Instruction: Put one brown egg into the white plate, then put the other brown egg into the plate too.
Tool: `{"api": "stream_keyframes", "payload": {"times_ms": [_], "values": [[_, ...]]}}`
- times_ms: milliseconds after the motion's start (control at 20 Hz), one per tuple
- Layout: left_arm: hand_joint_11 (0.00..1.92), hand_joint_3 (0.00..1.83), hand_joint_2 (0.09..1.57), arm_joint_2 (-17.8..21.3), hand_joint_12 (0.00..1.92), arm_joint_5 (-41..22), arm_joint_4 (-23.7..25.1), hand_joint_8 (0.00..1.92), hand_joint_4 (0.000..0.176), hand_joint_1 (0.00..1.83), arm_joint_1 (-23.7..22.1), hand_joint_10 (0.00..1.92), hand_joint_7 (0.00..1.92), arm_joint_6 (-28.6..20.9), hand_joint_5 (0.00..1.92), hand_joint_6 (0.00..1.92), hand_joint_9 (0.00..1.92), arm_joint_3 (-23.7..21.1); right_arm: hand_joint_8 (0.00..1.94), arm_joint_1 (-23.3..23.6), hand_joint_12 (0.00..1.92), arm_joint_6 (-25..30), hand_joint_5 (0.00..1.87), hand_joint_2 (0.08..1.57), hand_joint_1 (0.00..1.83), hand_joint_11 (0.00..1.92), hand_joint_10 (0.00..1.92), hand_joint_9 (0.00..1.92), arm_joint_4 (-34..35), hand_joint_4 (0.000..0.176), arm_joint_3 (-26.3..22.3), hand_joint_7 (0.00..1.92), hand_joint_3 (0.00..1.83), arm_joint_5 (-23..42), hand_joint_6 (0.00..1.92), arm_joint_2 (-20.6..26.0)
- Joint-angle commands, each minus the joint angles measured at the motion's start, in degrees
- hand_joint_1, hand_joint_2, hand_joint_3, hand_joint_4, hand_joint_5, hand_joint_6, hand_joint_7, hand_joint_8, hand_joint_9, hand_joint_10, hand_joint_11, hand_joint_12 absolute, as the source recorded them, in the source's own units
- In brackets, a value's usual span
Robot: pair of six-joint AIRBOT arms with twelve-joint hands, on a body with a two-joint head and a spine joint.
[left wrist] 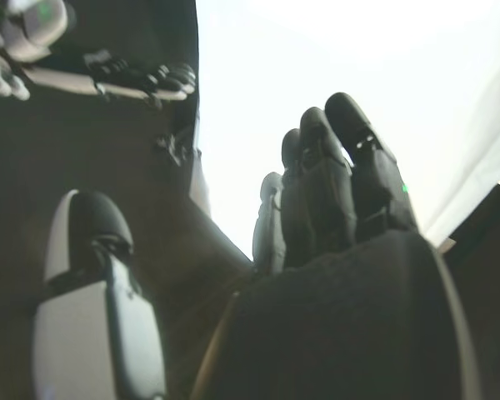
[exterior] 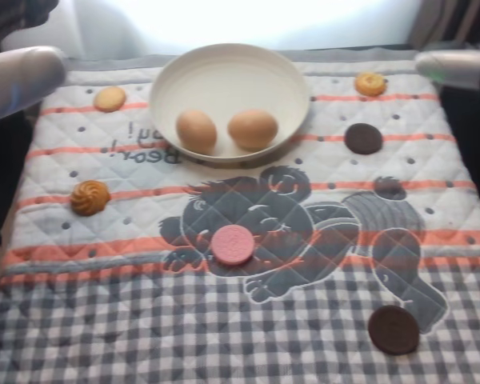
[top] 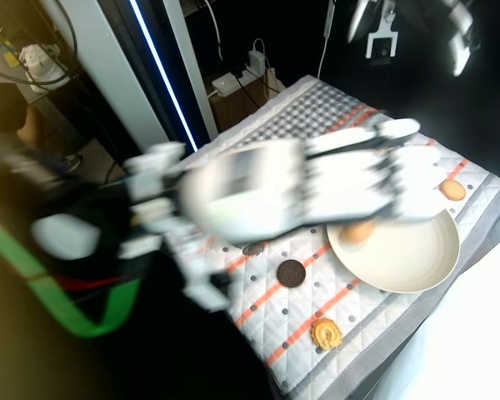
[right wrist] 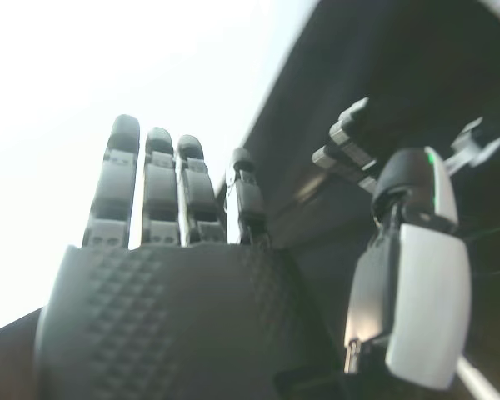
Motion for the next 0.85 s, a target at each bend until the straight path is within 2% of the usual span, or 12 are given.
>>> {"api": "stream_keyframes", "payload": {"times_ms": [0, 150, 250, 300, 350, 400, 500, 600, 650, 700, 750, 800], "values": [[0.00, 0.00, 0.90, -0.5, 0.36, -13.6, -0.9, 0.00, 0.035, 0.79, 1.0, 0.00, 0.29, -4.4, 0.19, 0.00, 0.25, 0.6, 0.01, -0.2, 0.00, 0.3, 0.00, 1.05, 0.39, 0.00, 0.01, 0.06, 1.5, 0.159, -1.2, 0.14, 0.01, 13.1, 0.00, -0.3], [0.00, 0.01, 0.92, -3.8, 0.64, -23.5, -3.8, 0.00, 0.089, 0.64, 7.2, 0.00, 0.03, -18.1, 0.01, 0.00, 0.04, 2.9, 0.00, -8.4, 0.00, 0.3, 0.09, 0.92, 0.46, 0.00, 0.01, 0.12, 6.1, 0.176, -5.5, 0.23, 0.00, 21.2, 0.01, 1.3], [0.00, 0.00, 0.94, -4.7, 0.78, -25.9, -4.5, 0.02, 0.094, 0.53, 7.7, 0.04, 0.27, -19.5, 0.07, 0.01, 0.28, 3.1, 0.00, -12.7, 0.01, 0.3, 0.06, 0.90, 0.53, 0.01, 0.01, 0.13, 8.3, 0.146, -7.7, 0.22, 0.00, 26.0, 0.00, 3.0], [0.00, 0.00, 0.96, -5.0, 0.89, -26.3, -4.4, 0.01, 0.080, 0.52, 7.7, 0.03, 0.39, -20.3, 0.21, 0.01, 0.39, 3.0, 0.00, -14.6, 0.02, 0.3, 0.10, 0.95, 0.52, 0.06, 0.01, 0.17, 9.3, 0.096, -9.0, 0.22, 0.00, 29.5, 0.01, 3.4], [0.00, 0.00, 0.96, -5.2, 0.89, -26.3, -4.1, 0.01, 0.080, 0.52, 7.4, 0.03, 0.39, -21.2, 0.21, 0.01, 0.39, 3.1, 0.00, -16.0, 0.02, 0.3, 0.10, 0.95, 0.52, 0.06, 0.01, 0.17, 10.1, 0.096, -9.8, 0.22, 0.00, 32.0, 0.01, 3.7], [0.00, 0.00, 0.94, -5.3, 0.96, -26.3, -3.6, 0.01, 0.054, 0.61, 7.0, 0.02, 0.40, -21.8, 0.25, 0.01, 0.39, 3.3, 0.01, -16.3, 0.03, 0.3, 0.17, 0.97, 0.41, 0.11, 0.01, 0.24, 10.7, 0.042, -10.3, 0.29, 0.00, 32.1, 0.01, 4.0], [0.00, 0.02, 1.10, -5.7, 0.86, -26.3, -2.3, 0.00, 0.069, 0.46, 5.2, 0.01, 0.41, -23.2, 0.14, 0.00, 0.43, 4.1, 0.01, -15.6, 0.07, 0.3, 0.18, 0.99, 0.37, 0.23, 0.02, 0.37, 9.4, 0.067, -10.7, 0.36, 0.00, 32.1, 0.00, 4.1], [0.02, 0.01, 1.16, -5.9, 0.68, -26.3, 0.9, 0.01, 0.047, 0.28, 1.5, 0.02, 0.29, -23.7, 0.04, 0.00, 0.36, 4.8, 0.00, -13.7, 0.06, 0.3, 0.12, 1.07, 0.28, 0.27, 0.00, 0.44, 6.5, 0.053, -11.1, 0.38, 0.02, 32.1, 0.00, 4.1], [0.00, 0.00, 1.15, -5.8, 0.80, -26.3, 2.9, 0.00, 0.099, 0.21, -1.1, 0.00, 0.13, -23.7, 0.01, 0.00, 0.30, 5.0, 0.01, -11.4, 0.10, 0.3, 0.20, 1.08, 0.44, 0.33, 0.00, 0.46, 4.2, 0.007, -11.5, 0.44, 0.01, 32.1, 0.01, 4.4], [0.00, 0.00, 1.13, -5.6, 0.81, -26.3, 4.7, 0.01, 0.095, 0.22, -3.1, 0.00, 0.14, -23.3, 0.00, 0.00, 0.31, 5.1, 0.00, -9.9, 0.12, 0.3, 0.25, 1.09, 0.52, 0.37, 0.01, 0.47, 2.8, 0.001, -11.7, 0.44, 0.01, 32.1, 0.02, 4.9], [0.08, 0.00, 1.14, -5.3, 0.85, -26.3, 5.9, 0.02, 0.113, 0.28, -4.7, 0.01, 0.27, -23.0, 0.14, 0.02, 0.38, 5.4, 0.00, -8.3, 0.20, 0.3, 0.43, 1.16, 0.50, 0.45, 0.00, 0.53, 1.7, 0.043, -11.7, 0.56, 0.00, 32.1, 0.70, 5.1], [0.37, 0.00, 1.09, -5.4, 0.74, -26.3, 6.2, 0.00, 0.010, 0.49, -5.9, 0.01, 0.39, -23.1, 0.30, 0.01, 0.51, 5.9, 0.00, -7.5, 0.34, 0.3, 0.48, 1.29, 0.50, 0.46, 0.00, 0.63, 1.7, 0.018, -11.8, 0.66, 0.00, 32.1, 1.14, 5.4]]}}
